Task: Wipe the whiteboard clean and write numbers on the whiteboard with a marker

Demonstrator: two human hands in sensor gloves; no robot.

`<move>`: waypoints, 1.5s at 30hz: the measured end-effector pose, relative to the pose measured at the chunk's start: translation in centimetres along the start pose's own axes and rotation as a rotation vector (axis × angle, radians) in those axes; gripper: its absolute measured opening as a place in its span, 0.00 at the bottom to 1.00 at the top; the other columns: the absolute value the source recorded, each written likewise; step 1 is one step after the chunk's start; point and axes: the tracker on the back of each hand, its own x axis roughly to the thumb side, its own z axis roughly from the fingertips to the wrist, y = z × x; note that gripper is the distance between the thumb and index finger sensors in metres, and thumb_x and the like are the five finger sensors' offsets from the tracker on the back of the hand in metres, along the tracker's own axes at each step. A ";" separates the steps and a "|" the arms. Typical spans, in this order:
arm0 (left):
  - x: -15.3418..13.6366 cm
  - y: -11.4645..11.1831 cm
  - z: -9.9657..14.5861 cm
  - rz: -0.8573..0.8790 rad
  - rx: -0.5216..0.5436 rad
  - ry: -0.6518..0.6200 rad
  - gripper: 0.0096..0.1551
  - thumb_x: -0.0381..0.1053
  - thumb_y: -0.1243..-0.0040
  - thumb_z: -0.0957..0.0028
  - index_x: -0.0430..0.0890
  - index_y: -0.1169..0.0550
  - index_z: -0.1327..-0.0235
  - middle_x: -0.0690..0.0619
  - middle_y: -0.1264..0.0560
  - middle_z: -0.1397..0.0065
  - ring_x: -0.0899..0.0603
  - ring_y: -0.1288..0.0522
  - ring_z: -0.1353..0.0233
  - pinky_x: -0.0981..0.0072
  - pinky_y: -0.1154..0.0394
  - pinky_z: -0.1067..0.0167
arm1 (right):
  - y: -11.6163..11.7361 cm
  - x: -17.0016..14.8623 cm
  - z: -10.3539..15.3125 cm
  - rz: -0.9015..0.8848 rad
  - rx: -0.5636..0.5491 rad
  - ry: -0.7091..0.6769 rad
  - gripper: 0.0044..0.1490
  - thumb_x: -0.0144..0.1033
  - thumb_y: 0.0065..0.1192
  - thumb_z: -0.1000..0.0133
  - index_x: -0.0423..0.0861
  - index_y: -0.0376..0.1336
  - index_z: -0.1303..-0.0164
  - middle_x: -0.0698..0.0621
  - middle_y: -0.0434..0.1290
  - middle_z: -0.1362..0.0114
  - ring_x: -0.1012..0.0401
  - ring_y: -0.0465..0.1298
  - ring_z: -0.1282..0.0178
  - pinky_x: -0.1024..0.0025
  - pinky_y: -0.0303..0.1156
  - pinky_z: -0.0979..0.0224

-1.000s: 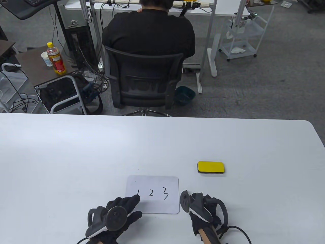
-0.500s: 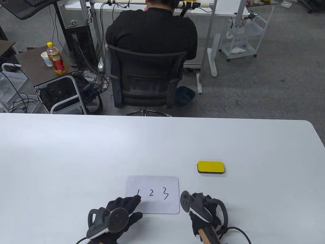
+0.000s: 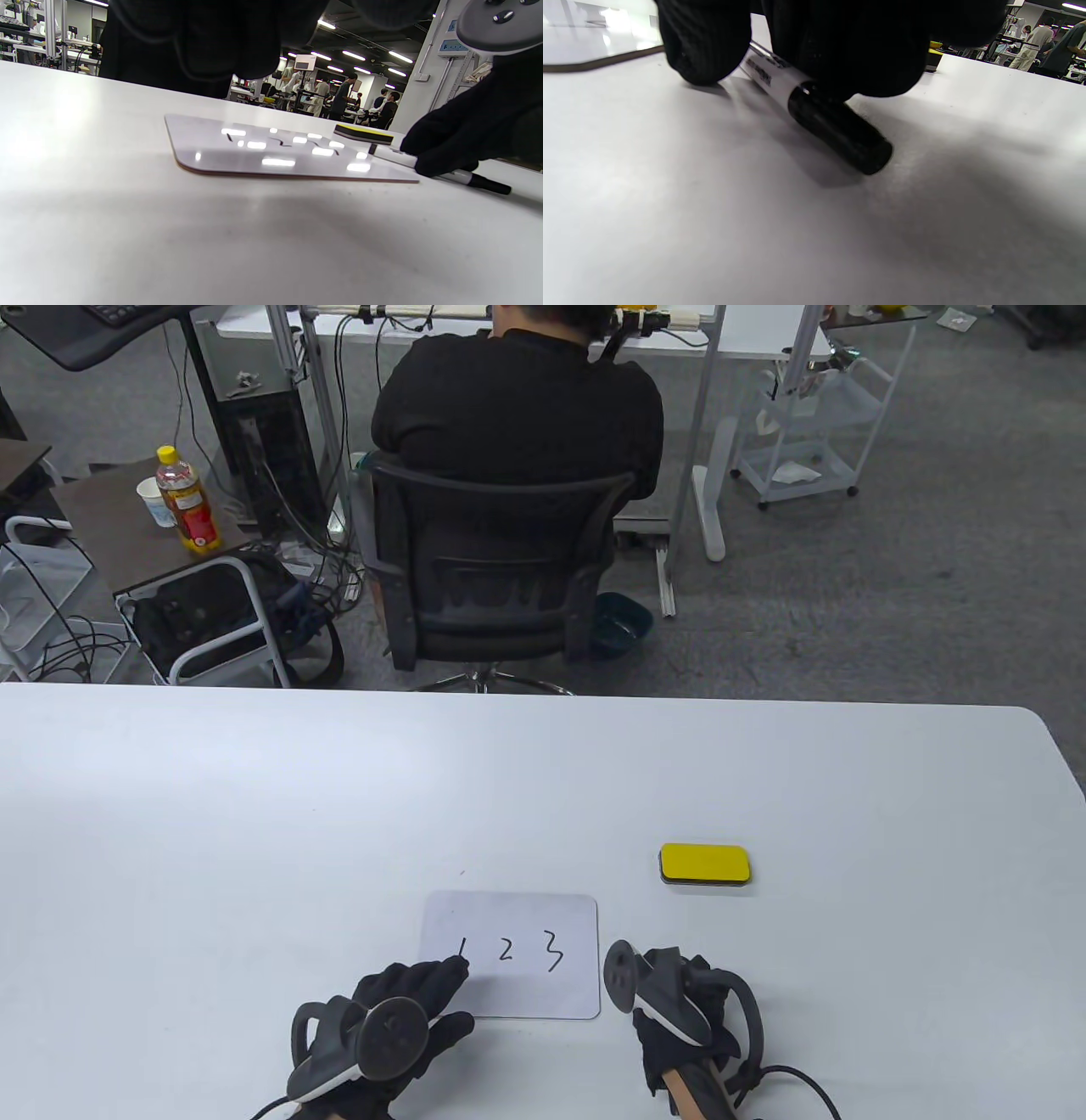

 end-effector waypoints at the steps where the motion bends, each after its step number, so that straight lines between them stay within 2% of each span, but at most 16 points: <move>1: 0.0 0.0 0.0 0.000 -0.001 0.001 0.40 0.71 0.52 0.41 0.56 0.34 0.17 0.52 0.27 0.20 0.43 0.26 0.24 0.46 0.30 0.25 | 0.0 0.0 0.0 -0.001 0.002 0.000 0.39 0.49 0.68 0.41 0.37 0.64 0.27 0.39 0.77 0.36 0.47 0.77 0.43 0.48 0.71 0.40; 5: -0.1 0.1 0.0 0.003 -0.002 0.005 0.40 0.71 0.52 0.41 0.56 0.35 0.16 0.52 0.27 0.20 0.43 0.26 0.24 0.47 0.30 0.25 | 0.0 -0.1 0.0 0.006 0.008 0.004 0.41 0.50 0.68 0.41 0.37 0.63 0.26 0.38 0.76 0.34 0.46 0.77 0.41 0.48 0.71 0.40; 7: -0.2 0.2 0.1 0.002 0.009 0.009 0.40 0.71 0.52 0.41 0.56 0.35 0.16 0.52 0.28 0.20 0.43 0.26 0.24 0.47 0.30 0.25 | -0.3 -0.1 0.2 0.003 0.003 -0.003 0.44 0.53 0.67 0.41 0.36 0.61 0.23 0.37 0.74 0.31 0.45 0.75 0.38 0.47 0.70 0.39; 12: -0.3 0.6 0.2 -0.041 0.067 0.038 0.41 0.71 0.53 0.40 0.55 0.35 0.16 0.51 0.30 0.18 0.41 0.28 0.23 0.47 0.31 0.25 | -2.0 1.0 1.9 -0.037 -0.145 -0.056 0.47 0.55 0.65 0.41 0.36 0.57 0.21 0.34 0.71 0.28 0.42 0.73 0.35 0.47 0.69 0.37; 16: -0.3 0.6 0.3 -0.115 0.117 0.090 0.42 0.72 0.54 0.40 0.54 0.37 0.15 0.49 0.33 0.16 0.41 0.30 0.22 0.47 0.31 0.25 | -3.0 3.2 3.8 -0.073 -0.238 -0.155 0.46 0.56 0.63 0.40 0.37 0.57 0.21 0.34 0.71 0.27 0.42 0.73 0.34 0.47 0.69 0.37; 21: -0.1 0.6 0.4 -0.233 0.212 0.146 0.44 0.74 0.55 0.41 0.54 0.39 0.14 0.48 0.36 0.15 0.39 0.32 0.20 0.46 0.33 0.23 | -3.5 5.4 5.9 -0.063 -0.417 -0.235 0.44 0.55 0.56 0.37 0.36 0.56 0.20 0.33 0.70 0.26 0.41 0.72 0.33 0.45 0.68 0.35; 23: 0.2 0.5 0.2 -0.283 0.228 0.176 0.45 0.75 0.56 0.41 0.53 0.40 0.14 0.47 0.38 0.14 0.37 0.36 0.17 0.43 0.35 0.21 | -3.3 6.0 6.2 -0.042 -0.442 -0.258 0.45 0.55 0.54 0.36 0.36 0.54 0.19 0.32 0.67 0.24 0.40 0.70 0.30 0.42 0.66 0.33; 26: 0.7 0.3 0.0 -0.333 0.219 0.190 0.47 0.75 0.57 0.42 0.52 0.42 0.13 0.46 0.40 0.12 0.34 0.41 0.14 0.39 0.40 0.18 | -2.8 6.6 6.3 0.010 -0.390 -0.257 0.51 0.58 0.51 0.36 0.35 0.46 0.15 0.28 0.58 0.18 0.35 0.62 0.23 0.36 0.60 0.27; 29: 0.9 0.0 -0.1 -0.372 0.169 0.186 0.51 0.77 0.59 0.43 0.52 0.46 0.10 0.46 0.45 0.09 0.33 0.48 0.10 0.36 0.46 0.17 | -2.3 6.6 6.0 0.025 -0.275 -0.243 0.57 0.61 0.47 0.36 0.34 0.36 0.13 0.25 0.44 0.13 0.30 0.48 0.17 0.29 0.51 0.24; 34: 0.7 -0.2 -0.3 -0.356 0.086 0.198 0.54 0.79 0.62 0.43 0.54 0.55 0.09 0.46 0.54 0.07 0.33 0.60 0.09 0.32 0.55 0.16 | -1.9 6.5 5.6 0.035 -0.171 -0.218 0.61 0.64 0.43 0.36 0.35 0.27 0.14 0.22 0.31 0.14 0.26 0.32 0.17 0.24 0.38 0.24; 36: 0.7 -0.4 -0.3 -0.365 0.068 0.194 0.54 0.79 0.63 0.44 0.54 0.56 0.10 0.46 0.56 0.07 0.33 0.62 0.09 0.31 0.56 0.17 | -1.8 6.5 5.5 0.053 -0.159 -0.210 0.61 0.64 0.42 0.36 0.35 0.26 0.15 0.22 0.27 0.14 0.27 0.29 0.18 0.24 0.37 0.24; 45: 0.8 -0.6 -0.3 -0.366 0.014 0.190 0.55 0.80 0.65 0.44 0.55 0.60 0.10 0.45 0.60 0.06 0.32 0.64 0.09 0.29 0.57 0.17 | -1.8 6.4 5.4 0.036 -0.134 -0.205 0.60 0.63 0.42 0.36 0.35 0.26 0.15 0.23 0.27 0.14 0.27 0.29 0.18 0.24 0.36 0.24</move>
